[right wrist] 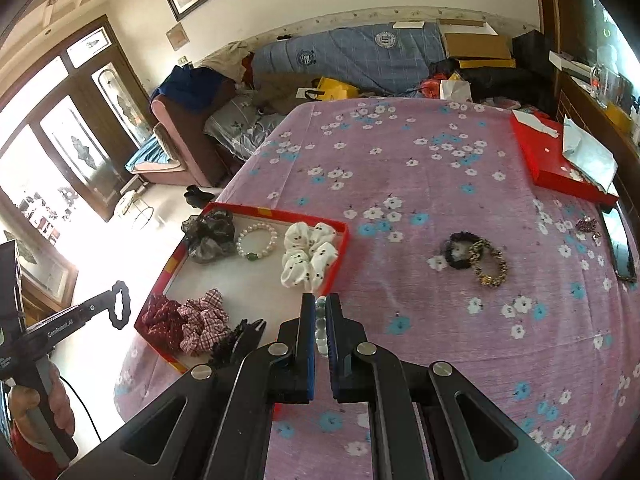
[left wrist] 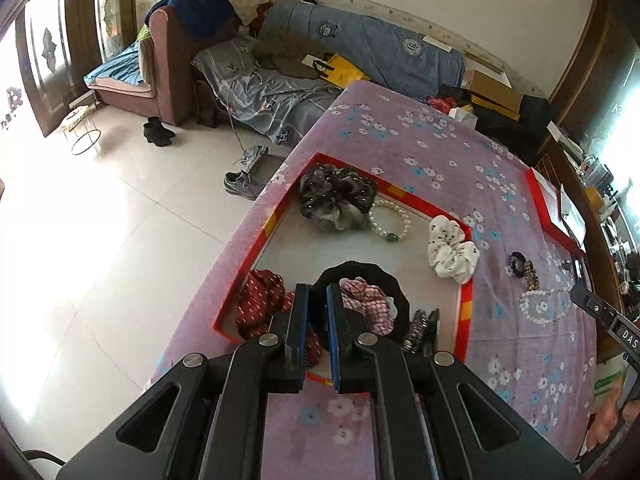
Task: Organize jewelry
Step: 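Carry the black hair tie and jade-bead bracelet with both tools over the lid, then open the right tool to drop the jade bracelet while the left tool releases the hair tie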
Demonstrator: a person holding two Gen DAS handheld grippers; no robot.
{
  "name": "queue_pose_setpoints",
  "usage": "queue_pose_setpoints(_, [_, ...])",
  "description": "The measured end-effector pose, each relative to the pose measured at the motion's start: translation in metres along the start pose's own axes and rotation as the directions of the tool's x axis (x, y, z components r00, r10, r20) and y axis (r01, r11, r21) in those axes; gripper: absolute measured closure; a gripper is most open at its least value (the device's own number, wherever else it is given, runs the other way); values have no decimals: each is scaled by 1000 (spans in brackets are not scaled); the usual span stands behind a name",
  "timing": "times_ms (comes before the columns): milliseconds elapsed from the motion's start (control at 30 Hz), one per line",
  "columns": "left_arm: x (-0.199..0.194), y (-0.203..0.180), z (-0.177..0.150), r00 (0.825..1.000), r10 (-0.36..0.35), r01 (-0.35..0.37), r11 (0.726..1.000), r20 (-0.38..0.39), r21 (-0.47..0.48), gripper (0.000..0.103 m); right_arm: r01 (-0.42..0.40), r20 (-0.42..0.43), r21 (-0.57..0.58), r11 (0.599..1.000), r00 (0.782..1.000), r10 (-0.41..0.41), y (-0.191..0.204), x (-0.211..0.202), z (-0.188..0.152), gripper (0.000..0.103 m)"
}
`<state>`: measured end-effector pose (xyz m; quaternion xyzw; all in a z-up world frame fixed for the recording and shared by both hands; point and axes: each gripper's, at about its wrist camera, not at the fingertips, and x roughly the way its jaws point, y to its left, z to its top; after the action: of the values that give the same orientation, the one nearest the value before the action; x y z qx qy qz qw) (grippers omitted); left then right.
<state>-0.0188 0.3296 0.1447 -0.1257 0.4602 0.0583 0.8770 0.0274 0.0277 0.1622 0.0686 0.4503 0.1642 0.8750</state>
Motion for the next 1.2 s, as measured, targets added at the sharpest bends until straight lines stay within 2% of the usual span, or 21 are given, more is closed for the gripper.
queue_pose_setpoints(400, [29, 19, 29, 999, -27, 28, 999, -25, 24, 95, 5, -26, 22, 1000, 1000, -5, 24, 26, 10, 97])
queue_pose_setpoints(700, [70, 1, 51, 997, -40, 47, 993, -66, 108, 95, -32, -64, 28, 999, 997, 34, 48, 59, 25, 97])
queue_pose_setpoints(833, [94, -5, 55, 994, -20, 33, 991, -103, 132, 95, -73, -98, 36, 997, 992, 76, 65, 83, 30, 97])
queue_pose_setpoints(967, [118, -3, 58, 990, 50, -28, 987, -133, 159, 95, -134, -133, 53, 990, 981, 140, 84, 108, 33, 97])
queue_pose_setpoints(1100, [136, 7, 61, 981, 101, -75, 985, -165, 156, 95, -260, -150, 122, 958, 949, 276, 96, 135, 32, 96])
queue_pose_setpoints(1200, [149, 13, 61, 974, 116, -89, 986, -192, 144, 95, -229, -193, 142, 963, 948, 254, 96, 162, 28, 96])
